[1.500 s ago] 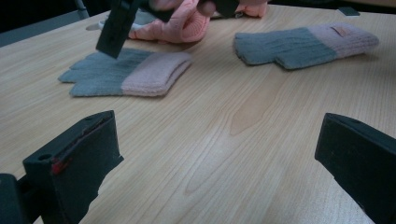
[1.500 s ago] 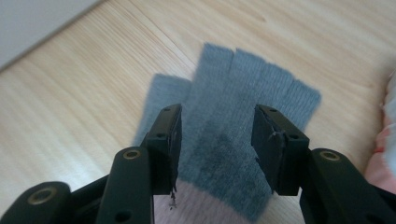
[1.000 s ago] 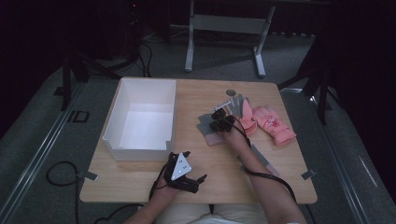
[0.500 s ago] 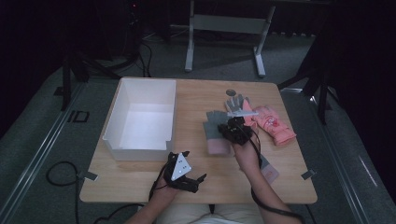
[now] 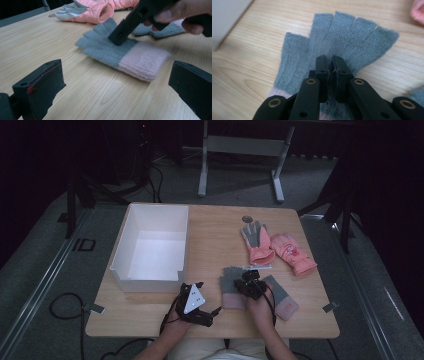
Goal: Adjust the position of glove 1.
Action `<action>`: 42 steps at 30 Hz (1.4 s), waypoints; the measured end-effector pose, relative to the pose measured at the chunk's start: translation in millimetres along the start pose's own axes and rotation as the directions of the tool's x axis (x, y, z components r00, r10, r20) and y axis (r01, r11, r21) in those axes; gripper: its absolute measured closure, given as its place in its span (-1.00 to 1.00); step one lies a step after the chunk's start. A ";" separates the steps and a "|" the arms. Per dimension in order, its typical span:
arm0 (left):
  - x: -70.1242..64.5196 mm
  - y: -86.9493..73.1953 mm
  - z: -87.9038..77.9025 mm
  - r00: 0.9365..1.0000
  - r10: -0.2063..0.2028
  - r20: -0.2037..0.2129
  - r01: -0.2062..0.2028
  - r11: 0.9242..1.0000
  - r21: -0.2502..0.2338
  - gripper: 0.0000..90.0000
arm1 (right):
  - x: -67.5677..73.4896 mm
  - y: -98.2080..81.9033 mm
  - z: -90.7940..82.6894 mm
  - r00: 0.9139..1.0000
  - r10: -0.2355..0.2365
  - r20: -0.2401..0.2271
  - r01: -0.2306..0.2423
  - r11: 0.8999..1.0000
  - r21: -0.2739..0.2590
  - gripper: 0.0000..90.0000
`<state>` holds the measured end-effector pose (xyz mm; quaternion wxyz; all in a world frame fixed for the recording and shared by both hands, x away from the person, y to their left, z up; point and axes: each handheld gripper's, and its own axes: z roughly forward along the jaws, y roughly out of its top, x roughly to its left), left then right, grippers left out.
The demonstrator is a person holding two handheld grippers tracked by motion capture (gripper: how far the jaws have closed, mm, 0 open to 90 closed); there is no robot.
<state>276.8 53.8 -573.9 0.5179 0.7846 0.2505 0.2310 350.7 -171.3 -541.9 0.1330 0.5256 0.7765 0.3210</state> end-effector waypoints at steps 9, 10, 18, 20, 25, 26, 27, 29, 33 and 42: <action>-0.3 0.0 0.1 1.000 0.003 0.000 -0.003 1.000 0.001 -1.00 | 0.2 -0.2 11.2 0.999 -0.053 0.010 0.053 0.999 0.007 0.70; -0.3 0.0 0.1 1.000 0.003 0.000 -0.003 1.000 0.001 -1.00 | 0.0 -0.4 11.5 0.999 -0.052 0.008 0.052 0.999 0.003 0.65; 0.0 0.0 -0.1 1.000 0.002 0.002 -0.002 1.000 0.002 -1.00 | -9.7 6.4 -4.7 0.996 -0.081 -0.030 0.080 0.996 -0.040 0.31; 0.1 0.0 0.0 1.000 0.001 0.003 -0.001 1.000 0.003 -1.00 | -17.5 11.1 -17.5 0.993 -0.112 -0.043 0.109 0.992 -0.063 0.30; 0.0 0.0 0.2 1.000 0.001 0.000 -0.001 1.000 0.002 -1.00 | -44.9 17.3 -47.7 0.976 -0.211 -0.058 0.204 0.973 -0.112 0.33; -0.2 0.0 0.2 1.000 0.001 0.000 -0.001 1.000 0.001 -1.00 | -50.9 17.6 -52.8 0.972 -0.224 -0.067 0.216 0.970 -0.111 0.34; -0.1 0.0 0.2 1.000 0.001 0.000 -0.001 1.000 0.002 -1.00 | -56.4 17.5 -57.7 0.969 -0.238 -0.071 0.229 0.967 -0.115 0.36; 0.0 0.0 0.2 1.000 -0.001 0.001 0.001 1.000 0.001 -1.00 | -67.1 16.5 -67.4 0.962 -0.261 -0.083 0.250 0.961 -0.119 0.36; 0.0 0.1 0.4 1.000 -0.001 0.001 0.001 1.000 0.001 -1.00 | -87.4 10.2 -81.5 0.942 -0.321 -0.101 0.311 0.945 -0.106 0.37; -0.1 0.1 0.5 1.000 0.000 0.000 0.000 1.000 0.004 -1.00 | -116.9 -27.7 -78.3 0.925 -0.364 -0.111 0.371 0.928 0.044 0.38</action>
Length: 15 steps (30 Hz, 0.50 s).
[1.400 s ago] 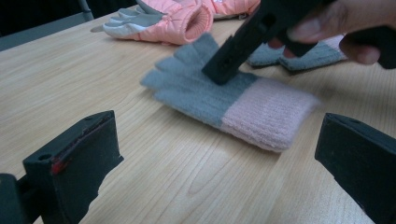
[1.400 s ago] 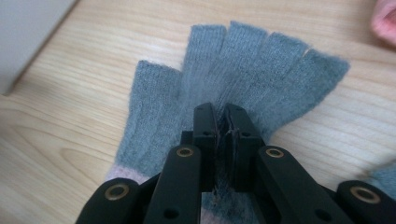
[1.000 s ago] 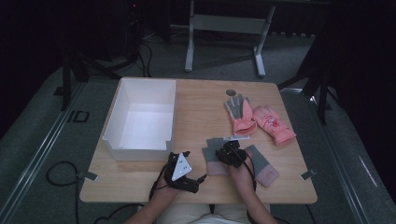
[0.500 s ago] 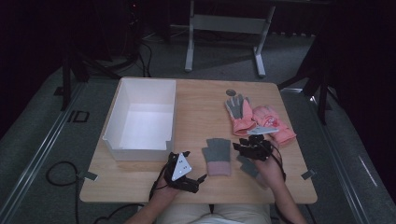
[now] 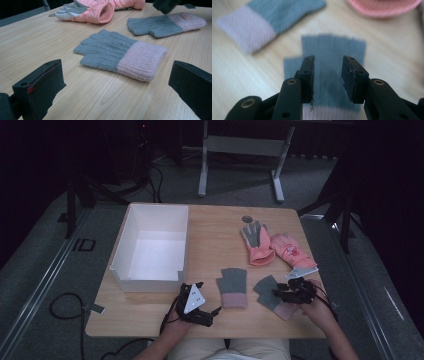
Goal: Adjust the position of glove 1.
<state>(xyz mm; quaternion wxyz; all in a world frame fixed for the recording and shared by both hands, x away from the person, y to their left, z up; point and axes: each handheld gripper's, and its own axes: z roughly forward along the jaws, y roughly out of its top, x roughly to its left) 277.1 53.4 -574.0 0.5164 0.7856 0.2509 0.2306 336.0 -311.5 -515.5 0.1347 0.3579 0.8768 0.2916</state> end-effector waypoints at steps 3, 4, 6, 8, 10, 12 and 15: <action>0.3 0.1 0.0 1.000 -0.001 0.011 0.001 1.000 -0.004 -1.00 | -1.3 -8.7 6.2 1.000 0.003 -0.004 -0.003 1.000 0.019 0.36; -0.1 0.0 0.0 1.000 0.000 0.010 0.000 1.000 -0.004 -1.00 | -1.6 -10.2 8.2 1.000 -0.002 -0.002 0.002 1.000 0.016 0.37; -0.3 0.1 0.2 1.000 0.001 0.010 -0.001 1.000 -0.003 -1.00 | -2.6 -12.7 13.6 1.000 -0.011 0.010 0.011 0.999 0.034 0.34; 0.1 0.2 0.3 1.000 -0.004 0.010 0.004 1.000 -0.002 -1.00 | -5.8 -16.0 20.2 1.000 0.005 -0.004 -0.004 0.999 0.039 0.30; -0.2 0.0 0.2 1.000 -0.003 0.010 0.003 1.000 -0.005 -1.00 | -9.3 -17.5 20.5 1.000 0.014 -0.021 -0.014 1.000 0.025 0.36; -0.6 0.1 0.3 1.000 0.002 0.009 -0.002 1.000 -0.003 -1.00 | -10.1 -17.4 20.7 1.000 0.023 -0.021 -0.022 0.999 0.029 0.54; -0.8 0.0 0.0 1.000 0.005 0.004 -0.005 1.000 -0.004 -1.00 | -9.4 -15.9 20.8 0.998 0.066 -0.007 -0.066 0.997 0.039 0.74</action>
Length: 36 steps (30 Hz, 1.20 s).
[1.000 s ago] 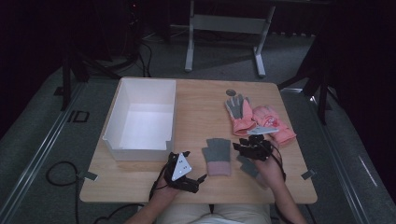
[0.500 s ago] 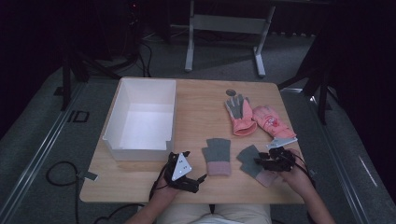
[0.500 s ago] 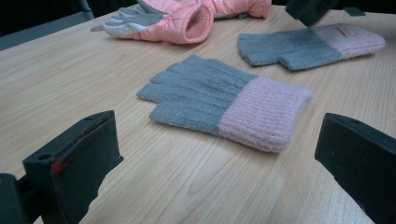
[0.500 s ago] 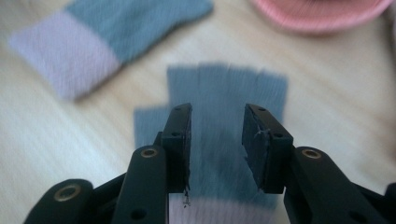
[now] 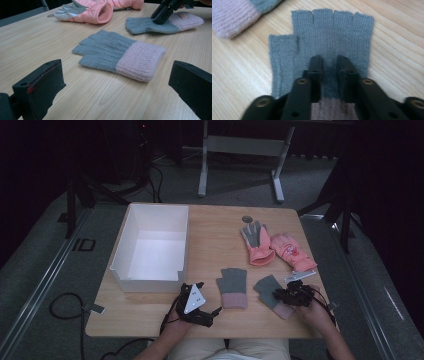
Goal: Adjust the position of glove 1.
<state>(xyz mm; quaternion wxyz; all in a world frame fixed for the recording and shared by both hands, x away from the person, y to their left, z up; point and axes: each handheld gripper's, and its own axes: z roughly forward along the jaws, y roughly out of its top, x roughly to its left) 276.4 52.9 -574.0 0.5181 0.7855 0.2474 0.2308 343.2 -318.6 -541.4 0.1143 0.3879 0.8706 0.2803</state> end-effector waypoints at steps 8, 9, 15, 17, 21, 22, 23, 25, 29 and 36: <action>-0.5 0.0 -0.1 1.000 0.003 -0.005 -0.003 1.000 0.003 -1.00 | 12.5 10.5 -22.1 0.991 0.106 0.078 -0.101 0.992 -0.071 0.88; -0.4 0.0 0.0 1.000 0.001 -0.006 -0.001 1.000 0.002 -1.00 | 14.7 13.4 -28.9 0.989 0.125 0.084 -0.117 0.988 -0.099 0.88; -0.8 0.1 0.2 1.000 0.001 -0.014 -0.001 1.000 0.003 -1.00 | 30.8 29.1 -55.4 0.953 0.280 0.112 -0.245 0.935 -0.257 0.88; -1.0 0.0 0.0 1.000 0.005 -0.016 -0.005 1.000 0.001 -1.00 | 38.3 32.7 -58.0 0.941 0.308 0.141 -0.258 0.922 -0.289 0.88; -1.2 0.1 0.2 1.000 0.006 -0.016 -0.006 1.000 0.002 -1.00 | 49.0 33.7 -53.0 0.923 0.324 0.210 -0.256 0.920 -0.296 0.88; -0.9 0.1 0.0 1.000 0.004 -0.015 -0.004 1.000 0.002 -1.00 | 50.0 32.4 -50.6 0.916 0.330 0.228 -0.257 0.919 -0.299 0.88; -0.7 0.0 -0.1 1.000 0.003 -0.015 -0.003 1.000 0.001 -1.00 | 49.8 30.6 -48.1 0.909 0.345 0.232 -0.272 0.916 -0.296 0.88; -0.9 0.1 0.2 1.000 0.003 -0.015 -0.003 1.000 0.002 -1.00 | 47.4 25.7 -43.0 0.890 0.390 0.236 -0.314 0.900 -0.303 0.88; -1.2 0.1 0.0 1.000 0.006 -0.018 -0.006 1.000 0.002 -1.00 | 42.8 17.8 -31.8 0.857 0.448 0.255 -0.373 0.880 -0.294 0.88; -1.0 0.1 0.3 1.000 0.004 -0.016 -0.004 1.000 0.004 -1.00 | 34.2 10.3 -9.0 0.819 0.500 0.280 -0.431 0.860 -0.274 0.88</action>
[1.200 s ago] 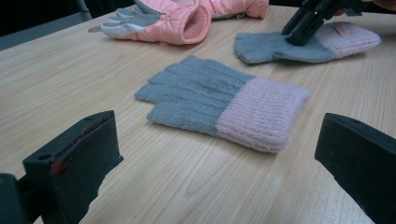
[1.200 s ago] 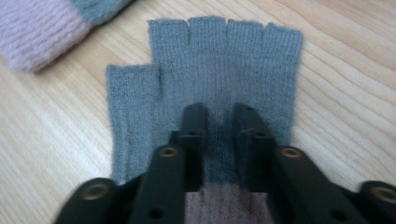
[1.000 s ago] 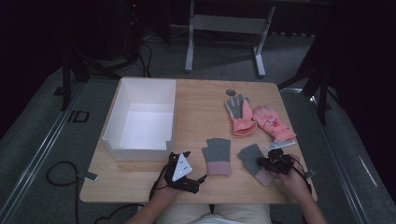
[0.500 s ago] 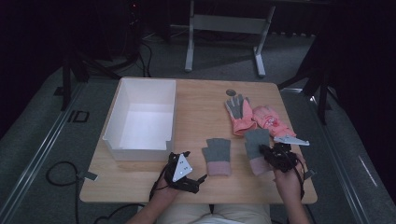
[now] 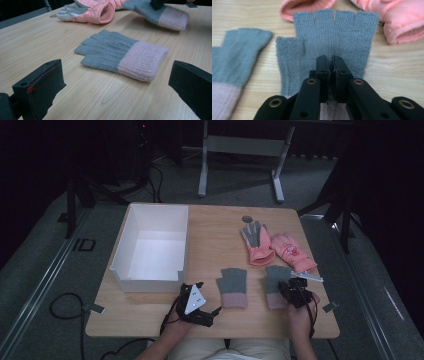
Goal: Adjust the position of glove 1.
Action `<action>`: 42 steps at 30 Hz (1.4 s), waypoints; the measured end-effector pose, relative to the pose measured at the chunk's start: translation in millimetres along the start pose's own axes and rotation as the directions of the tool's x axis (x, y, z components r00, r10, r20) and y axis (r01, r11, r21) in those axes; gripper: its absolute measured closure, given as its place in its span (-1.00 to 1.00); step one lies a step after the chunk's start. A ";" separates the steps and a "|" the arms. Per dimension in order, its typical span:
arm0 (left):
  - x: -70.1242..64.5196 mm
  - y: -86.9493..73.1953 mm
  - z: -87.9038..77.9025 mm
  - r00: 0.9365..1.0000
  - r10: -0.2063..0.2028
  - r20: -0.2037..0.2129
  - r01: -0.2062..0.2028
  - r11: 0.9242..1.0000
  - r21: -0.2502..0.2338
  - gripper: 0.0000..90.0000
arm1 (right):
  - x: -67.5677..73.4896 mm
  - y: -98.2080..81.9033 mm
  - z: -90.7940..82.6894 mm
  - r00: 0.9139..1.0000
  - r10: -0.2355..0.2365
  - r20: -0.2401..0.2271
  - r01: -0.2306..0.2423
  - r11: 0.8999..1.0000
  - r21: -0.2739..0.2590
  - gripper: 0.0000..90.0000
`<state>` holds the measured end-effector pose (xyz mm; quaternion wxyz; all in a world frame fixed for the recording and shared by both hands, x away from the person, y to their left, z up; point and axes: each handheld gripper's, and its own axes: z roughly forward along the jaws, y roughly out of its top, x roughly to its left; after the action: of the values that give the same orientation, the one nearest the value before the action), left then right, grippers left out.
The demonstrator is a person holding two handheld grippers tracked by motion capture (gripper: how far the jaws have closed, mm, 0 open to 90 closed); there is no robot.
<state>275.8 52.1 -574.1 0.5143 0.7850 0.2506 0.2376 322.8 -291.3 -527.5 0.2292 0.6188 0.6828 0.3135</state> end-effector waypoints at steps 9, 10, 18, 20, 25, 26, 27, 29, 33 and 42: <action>0.0 0.0 -0.2 1.000 0.001 0.002 -0.001 1.000 -0.002 -1.00 | -2.2 -11.7 20.9 0.999 0.022 0.034 -0.022 0.999 0.023 0.78; 0.0 -0.1 -0.2 1.000 0.002 0.002 -0.002 1.000 -0.002 -1.00 | -0.8 -12.2 21.6 0.999 0.012 0.040 -0.013 1.000 0.022 0.76; -0.1 0.0 -0.2 1.000 0.003 0.004 -0.003 1.000 0.000 -1.00 | -1.8 -9.0 21.1 0.999 -0.020 0.027 0.020 0.999 0.033 0.61; 0.3 0.0 -0.2 1.000 0.000 0.006 0.000 1.000 -0.001 -1.00 | -4.5 -3.3 16.2 0.999 -0.042 0.010 0.042 0.999 0.023 0.60; 0.6 0.1 0.1 1.000 -0.004 0.010 0.004 1.000 0.002 -1.00 | -16.0 17.6 7.5 0.971 -0.223 -0.087 0.224 0.974 0.010 0.54; 0.7 0.1 -0.1 1.000 -0.004 0.009 0.004 1.000 0.001 -1.00 | -19.4 21.3 7.0 0.961 -0.240 -0.138 0.243 0.970 0.008 0.53; 0.6 0.0 -0.2 1.000 -0.003 0.009 0.003 1.000 0.000 -1.00 | -21.6 24.0 6.5 0.952 -0.266 -0.153 0.270 0.963 0.005 0.53; 0.4 0.1 0.0 1.000 -0.003 0.009 0.003 1.000 0.001 -1.00 | -24.4 27.1 7.2 0.929 -0.310 -0.200 0.320 0.947 0.018 0.48; 0.3 0.0 -0.1 1.000 -0.004 0.009 0.004 1.000 -0.001 -1.00 | -24.9 22.8 13.6 0.898 -0.381 -0.220 0.402 0.914 0.053 0.39; 0.3 -0.1 -0.2 1.000 -0.004 0.008 0.004 1.000 -0.001 -1.00 | -38.3 8.4 25.5 0.922 -0.320 -0.220 0.347 0.933 0.097 0.34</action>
<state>275.9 52.4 -574.1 0.5160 0.7853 0.2500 0.2337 351.5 -325.2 -542.2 0.1672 0.4724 0.8173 0.2843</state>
